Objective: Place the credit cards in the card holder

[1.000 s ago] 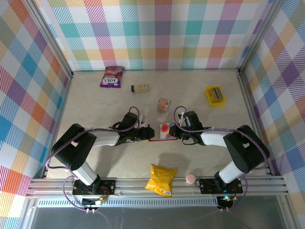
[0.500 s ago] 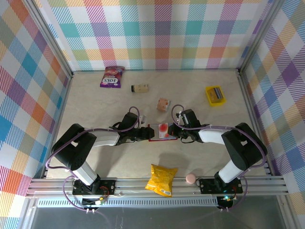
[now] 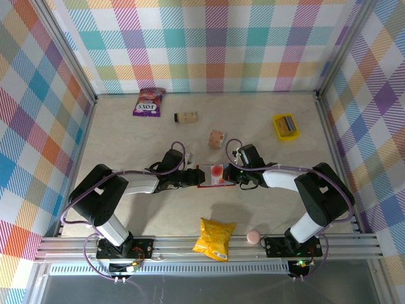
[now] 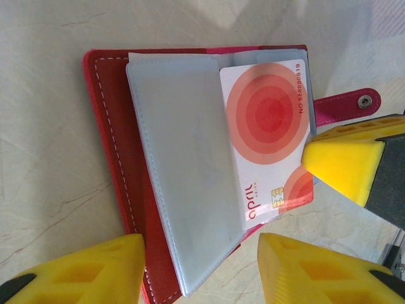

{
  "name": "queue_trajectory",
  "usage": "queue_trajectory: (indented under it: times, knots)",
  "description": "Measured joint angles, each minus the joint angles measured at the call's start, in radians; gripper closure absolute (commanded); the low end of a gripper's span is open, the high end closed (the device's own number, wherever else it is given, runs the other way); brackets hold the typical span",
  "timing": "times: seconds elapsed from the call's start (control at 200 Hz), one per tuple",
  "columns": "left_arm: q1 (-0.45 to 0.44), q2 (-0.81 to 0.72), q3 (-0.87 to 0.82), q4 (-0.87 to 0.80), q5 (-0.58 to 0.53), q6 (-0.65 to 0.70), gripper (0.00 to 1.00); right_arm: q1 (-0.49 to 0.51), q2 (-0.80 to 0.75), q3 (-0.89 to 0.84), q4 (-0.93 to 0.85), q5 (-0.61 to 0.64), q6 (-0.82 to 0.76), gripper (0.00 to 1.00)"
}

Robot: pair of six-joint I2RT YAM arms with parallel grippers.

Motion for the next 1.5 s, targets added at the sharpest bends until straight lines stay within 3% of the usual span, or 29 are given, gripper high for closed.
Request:
queue_trajectory:
  times: [1.5]
  knots:
    - [0.001, 0.010, 0.000, 0.009, 0.019, -0.005, 0.52, 0.103, 0.132, 0.169, -0.095, 0.024, -0.009, 1.00]
